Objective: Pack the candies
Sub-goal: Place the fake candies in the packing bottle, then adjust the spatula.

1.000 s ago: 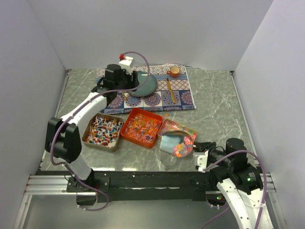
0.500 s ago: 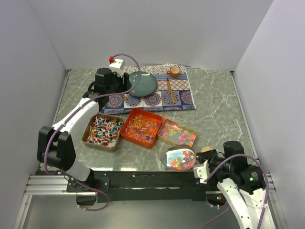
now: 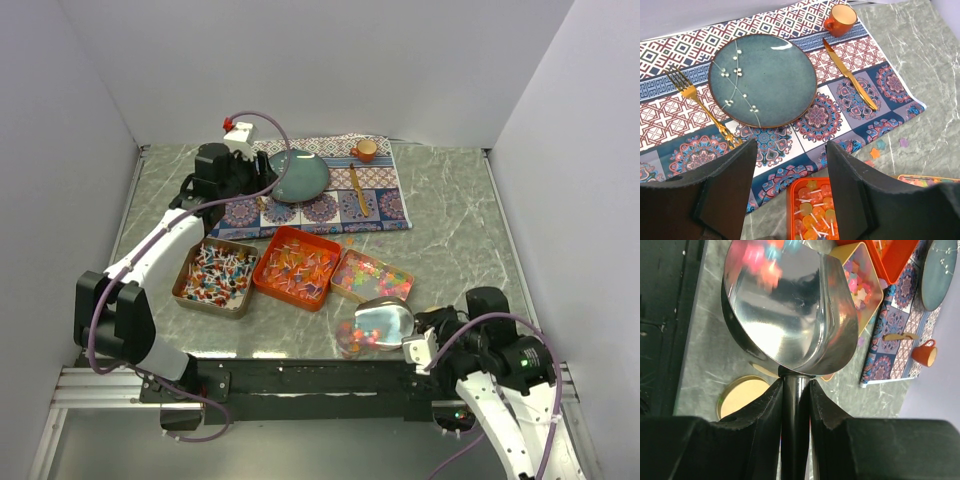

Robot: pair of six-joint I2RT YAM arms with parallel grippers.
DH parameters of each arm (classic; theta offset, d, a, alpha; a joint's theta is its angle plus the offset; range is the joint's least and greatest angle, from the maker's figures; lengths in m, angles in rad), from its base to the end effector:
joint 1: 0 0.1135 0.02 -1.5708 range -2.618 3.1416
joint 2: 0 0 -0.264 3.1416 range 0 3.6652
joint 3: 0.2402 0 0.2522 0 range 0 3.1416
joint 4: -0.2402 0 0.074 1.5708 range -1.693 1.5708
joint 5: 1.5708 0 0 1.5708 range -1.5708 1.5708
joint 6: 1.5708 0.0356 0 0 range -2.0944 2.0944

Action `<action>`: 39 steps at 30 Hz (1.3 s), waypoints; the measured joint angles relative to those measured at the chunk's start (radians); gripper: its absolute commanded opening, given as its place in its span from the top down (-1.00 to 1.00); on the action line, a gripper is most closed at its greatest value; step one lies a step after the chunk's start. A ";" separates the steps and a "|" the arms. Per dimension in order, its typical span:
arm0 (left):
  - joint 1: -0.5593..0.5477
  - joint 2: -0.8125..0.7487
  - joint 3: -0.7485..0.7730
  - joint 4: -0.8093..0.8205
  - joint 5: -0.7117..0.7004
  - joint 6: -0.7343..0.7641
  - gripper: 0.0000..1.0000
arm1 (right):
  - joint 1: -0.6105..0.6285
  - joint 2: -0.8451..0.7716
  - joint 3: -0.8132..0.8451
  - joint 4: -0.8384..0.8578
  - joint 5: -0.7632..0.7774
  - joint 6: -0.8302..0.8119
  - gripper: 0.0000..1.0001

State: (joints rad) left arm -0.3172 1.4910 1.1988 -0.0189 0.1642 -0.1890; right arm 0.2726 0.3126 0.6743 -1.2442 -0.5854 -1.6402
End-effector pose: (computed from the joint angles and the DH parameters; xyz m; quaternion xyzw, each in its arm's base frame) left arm 0.3352 -0.1162 0.3301 0.0998 0.8006 -0.2112 0.5517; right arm 0.0357 0.0304 0.2574 -0.7926 0.4400 0.0065 0.4220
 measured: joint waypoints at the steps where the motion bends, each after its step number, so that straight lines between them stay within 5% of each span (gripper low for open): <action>1: 0.000 0.000 0.000 0.000 0.001 -0.001 -0.27 | 0.000 0.006 0.005 -0.002 0.002 -0.008 1.00; 15: 0.004 0.000 0.000 0.012 0.068 -0.047 -0.39 | 0.000 0.073 0.110 -0.042 0.043 -0.104 1.00; 29: -0.011 0.024 -0.134 0.196 0.504 -0.394 -0.58 | 0.027 0.360 0.247 0.429 0.112 0.470 1.00; 39: -0.113 0.161 -0.130 0.278 0.600 -0.513 -0.59 | 0.127 0.572 0.247 0.731 0.166 0.634 1.00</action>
State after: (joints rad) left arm -0.4297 1.6516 1.0691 0.2592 0.7647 -0.7017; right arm 0.4000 0.8848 0.9211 -0.5129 -0.4198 -1.0061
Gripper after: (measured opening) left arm 0.825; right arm 0.298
